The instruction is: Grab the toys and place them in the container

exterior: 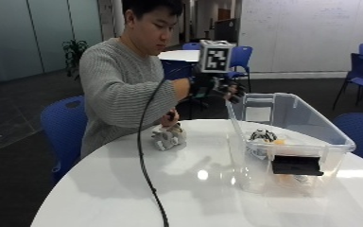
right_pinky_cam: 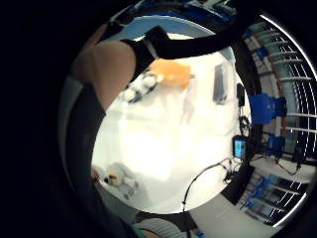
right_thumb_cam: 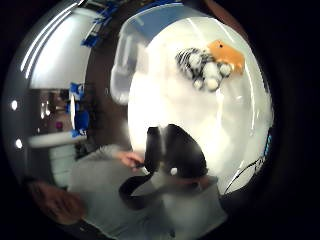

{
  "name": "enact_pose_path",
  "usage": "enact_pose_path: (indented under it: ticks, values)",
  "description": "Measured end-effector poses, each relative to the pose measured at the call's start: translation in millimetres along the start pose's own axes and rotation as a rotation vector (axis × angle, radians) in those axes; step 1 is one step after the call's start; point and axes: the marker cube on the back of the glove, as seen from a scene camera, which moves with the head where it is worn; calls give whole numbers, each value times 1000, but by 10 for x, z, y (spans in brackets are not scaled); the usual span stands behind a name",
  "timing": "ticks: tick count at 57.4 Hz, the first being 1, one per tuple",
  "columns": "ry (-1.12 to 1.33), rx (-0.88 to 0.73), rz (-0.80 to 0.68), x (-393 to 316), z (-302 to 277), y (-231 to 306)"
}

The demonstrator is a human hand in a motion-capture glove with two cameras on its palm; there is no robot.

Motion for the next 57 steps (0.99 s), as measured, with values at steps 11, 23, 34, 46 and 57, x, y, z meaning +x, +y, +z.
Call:
enact_pose_path:
  ticks: [11,23,34,46,57]
  values:
    - [82,-11,-189,-349,476,1215]
    - [15,-29,-114,-435,941,1496]
    - [49,-73,-66,-452,1542,1645]
    - [5,-97,-14,-451,1945,1671]
    - [59,-54,22,-437,2124,1642]
